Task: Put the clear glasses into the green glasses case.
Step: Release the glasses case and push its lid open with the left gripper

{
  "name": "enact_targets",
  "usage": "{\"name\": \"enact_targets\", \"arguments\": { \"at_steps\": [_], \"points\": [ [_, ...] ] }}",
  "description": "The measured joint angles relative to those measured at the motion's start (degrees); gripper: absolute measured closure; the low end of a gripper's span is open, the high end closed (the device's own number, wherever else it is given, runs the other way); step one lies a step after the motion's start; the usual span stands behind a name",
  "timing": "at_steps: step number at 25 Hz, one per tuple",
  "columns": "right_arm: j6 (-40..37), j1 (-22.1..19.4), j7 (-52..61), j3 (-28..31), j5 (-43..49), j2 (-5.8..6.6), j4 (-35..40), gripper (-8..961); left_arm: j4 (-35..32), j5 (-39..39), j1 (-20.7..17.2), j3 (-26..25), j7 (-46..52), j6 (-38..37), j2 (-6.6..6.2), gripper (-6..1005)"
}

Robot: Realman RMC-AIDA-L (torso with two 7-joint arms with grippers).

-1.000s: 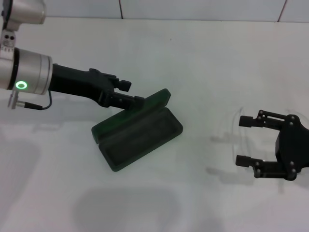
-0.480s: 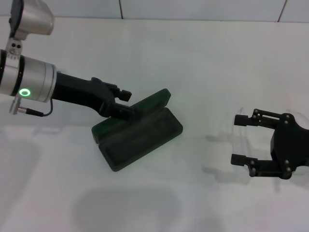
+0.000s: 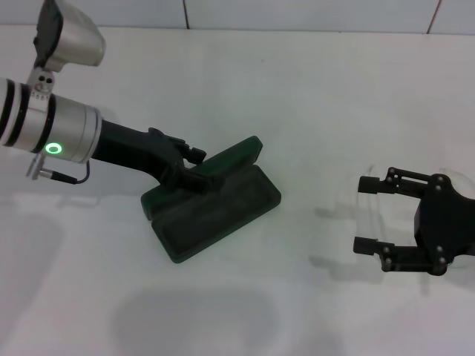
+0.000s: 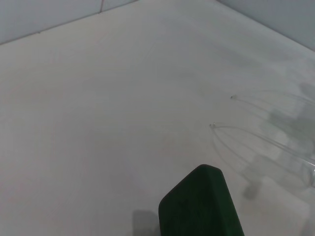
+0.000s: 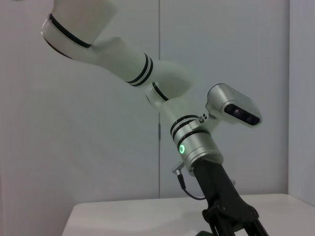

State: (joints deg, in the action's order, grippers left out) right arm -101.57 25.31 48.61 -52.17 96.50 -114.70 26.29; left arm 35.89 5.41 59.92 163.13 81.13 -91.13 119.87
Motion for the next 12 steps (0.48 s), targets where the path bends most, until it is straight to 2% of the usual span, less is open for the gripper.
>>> {"name": "enact_targets", "arguments": {
  "at_steps": [8, 11, 12],
  "points": [
    [0.01, 0.00, -0.06, -0.47, 0.00, 0.01, 0.24, 195, -0.46, 0.17, -0.08, 0.00, 0.07, 0.05, -0.14, 292],
    [0.09, -0.01, -0.07, -0.49, 0.00, 0.06, 0.33, 196, -0.48, 0.19, -0.03, -0.01, 0.33, -0.11, -0.14, 517],
    [0.10, -0.03, -0.08, -0.49, 0.05, 0.09, 0.36, 196, -0.52, 0.19, 0.01, 0.00, 0.37, -0.17, -0.11, 539]
  ]
}}
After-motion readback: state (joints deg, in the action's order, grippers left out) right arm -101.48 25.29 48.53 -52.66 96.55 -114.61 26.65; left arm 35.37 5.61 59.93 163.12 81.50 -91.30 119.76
